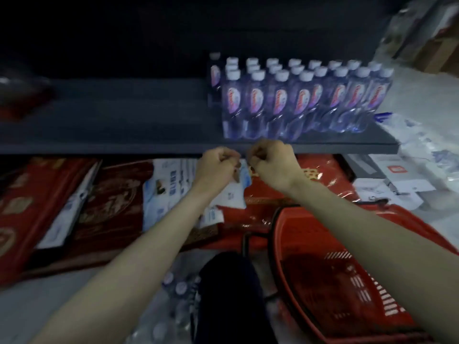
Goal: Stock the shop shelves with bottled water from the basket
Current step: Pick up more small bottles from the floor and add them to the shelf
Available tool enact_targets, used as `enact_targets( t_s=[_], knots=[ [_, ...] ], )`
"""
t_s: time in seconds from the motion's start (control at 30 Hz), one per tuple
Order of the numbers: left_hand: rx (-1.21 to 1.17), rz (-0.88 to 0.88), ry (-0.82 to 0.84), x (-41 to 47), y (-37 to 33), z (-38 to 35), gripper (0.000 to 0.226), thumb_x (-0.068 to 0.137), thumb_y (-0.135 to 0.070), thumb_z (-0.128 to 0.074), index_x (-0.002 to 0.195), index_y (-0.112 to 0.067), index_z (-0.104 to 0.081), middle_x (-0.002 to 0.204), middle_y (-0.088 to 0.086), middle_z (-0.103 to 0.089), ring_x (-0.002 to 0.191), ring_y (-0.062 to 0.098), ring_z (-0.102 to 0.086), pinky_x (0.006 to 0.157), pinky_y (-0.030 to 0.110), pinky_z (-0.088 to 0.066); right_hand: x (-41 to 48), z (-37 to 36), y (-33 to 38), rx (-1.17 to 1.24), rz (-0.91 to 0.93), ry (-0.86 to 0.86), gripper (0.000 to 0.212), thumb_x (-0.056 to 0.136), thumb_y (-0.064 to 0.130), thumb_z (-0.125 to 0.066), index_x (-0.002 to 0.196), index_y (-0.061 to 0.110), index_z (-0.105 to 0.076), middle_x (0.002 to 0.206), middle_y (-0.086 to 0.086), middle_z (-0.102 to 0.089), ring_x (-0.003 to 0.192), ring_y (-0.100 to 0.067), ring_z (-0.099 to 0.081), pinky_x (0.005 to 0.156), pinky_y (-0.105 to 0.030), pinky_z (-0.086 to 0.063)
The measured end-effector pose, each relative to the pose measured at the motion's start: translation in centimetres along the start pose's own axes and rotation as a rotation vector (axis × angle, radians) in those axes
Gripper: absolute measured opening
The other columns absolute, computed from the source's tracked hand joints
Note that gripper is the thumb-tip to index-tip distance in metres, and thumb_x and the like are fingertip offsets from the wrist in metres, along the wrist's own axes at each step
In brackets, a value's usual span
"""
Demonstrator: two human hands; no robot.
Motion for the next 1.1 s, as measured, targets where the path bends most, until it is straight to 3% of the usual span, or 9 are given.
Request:
enact_targets(
  t_s=[0.1,0.27,0.4,0.7,0.8,0.87,0.9,0.97,1.1],
  knots=[
    [0.005,0.107,-0.013,-3.1,4.5,4.6,0.015,0.100,-0.013,-0.063,0.102,-0.007,-0.077,0.085,0.001,-0.077,0.063,0.004,-0.069,0.053,0.012,-0.047,-2.6,-6.5,2.6,-0.016,0.050,0.202,0.011,0.087,0.015,-0.067,0.085,0.018,-0.077,0.085,0.002,-0.077,0.087,-0.017,-0.072,0.081,-0.028,-0.054],
    [0.029,0.378,-0.112,-9.3,15.0,12.0,0.018,0.096,-0.005,-0.063,0.101,-0.011,-0.079,0.097,0.009,-0.080,0.074,0.021,-0.074,0.068,0.027,-0.057,-6.9,-16.8,5.7,-0.011,0.110,0.504,0.011,0.095,0.020,-0.067,0.087,0.027,-0.070,0.089,0.007,-0.070,0.089,-0.012,-0.065,0.077,-0.020,-0.047],
    [0.019,0.500,-0.201,-14.6,21.5,15.7,0.018,0.096,-0.004,-0.063,0.099,-0.011,-0.079,0.087,0.007,-0.078,0.068,0.018,-0.069,0.049,0.016,-0.049,-9.3,-22.5,7.1,-0.044,0.103,0.664,0.009,0.098,0.029,-0.066,0.095,0.029,-0.074,0.099,0.004,-0.072,0.095,-0.014,-0.067,0.075,-0.022,-0.052],
    [-0.088,0.693,-0.192,-21.6,32.3,15.2,0.022,0.099,0.006,-0.054,0.113,0.012,-0.069,0.082,0.017,-0.070,0.047,0.010,-0.063,0.044,0.018,-0.045,-13.1,-32.8,7.5,-0.343,0.091,0.997,0.015,0.093,0.020,-0.067,0.106,0.015,-0.071,0.112,-0.007,-0.067,0.097,-0.023,-0.066,0.090,-0.040,-0.060],
    [0.021,0.730,-0.200,-21.9,35.1,14.7,0.025,0.097,-0.001,-0.057,0.116,0.001,-0.073,0.098,0.020,-0.076,0.079,0.033,-0.075,0.062,0.028,-0.056,-14.6,-35.4,6.1,-0.514,0.092,1.044,0.023,0.091,0.019,-0.069,0.111,0.011,-0.063,0.116,-0.011,-0.064,0.095,-0.026,-0.063,0.080,-0.035,-0.055],
    [0.156,0.752,-0.190,-21.6,37.0,14.6,0.031,0.092,-0.006,-0.059,0.119,-0.012,-0.073,0.113,0.017,-0.076,0.103,0.038,-0.073,0.089,0.040,-0.060,-15.6,-36.9,4.4,-0.587,0.056,1.054,0.028,0.094,0.020,-0.066,0.120,0.008,-0.064,0.122,-0.012,-0.064,0.105,-0.030,-0.065,0.079,-0.034,-0.052],
    [0.231,0.747,-0.177,-21.2,37.6,14.6,0.035,0.091,-0.006,-0.059,0.123,-0.015,-0.071,0.120,0.015,-0.074,0.110,0.036,-0.070,0.096,0.037,-0.057,-16.3,-37.7,3.3,-0.624,0.038,1.068,0.030,0.095,0.018,-0.065,0.123,0.008,-0.065,0.124,-0.012,-0.065,0.110,-0.031,-0.065,0.081,-0.034,-0.052],
    [0.339,0.731,-0.127,-20.3,38.6,14.1,0.045,0.090,-0.006,-0.058,0.133,-0.017,-0.063,0.128,0.014,-0.070,0.118,0.033,-0.066,0.096,0.029,-0.050,-18.0,-39.5,0.8,-0.676,-0.001,1.081,0.033,0.094,0.020,-0.066,0.126,0.014,-0.065,0.124,-0.010,-0.065,0.114,-0.031,-0.065,0.087,-0.036,-0.056],
    [0.495,0.707,0.101,-18.1,41.2,11.3,0.068,0.087,-0.013,-0.067,0.149,-0.021,-0.041,0.134,0.015,-0.063,0.117,0.035,-0.064,0.094,0.036,-0.055,-19.7,-42.7,-3.4,-0.707,-0.060,1.088,0.040,0.090,0.036,-0.065,0.128,0.023,-0.065,0.120,-0.002,-0.065,0.109,-0.028,-0.064,0.087,-0.039,-0.056]
  ],
)
Point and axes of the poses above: each hand's wrist, its own x-axis towards the middle knuckle, its own z-axis out of the back of the hand, y = z × x, the point moved 9 cm from there along x, towards the middle knuckle
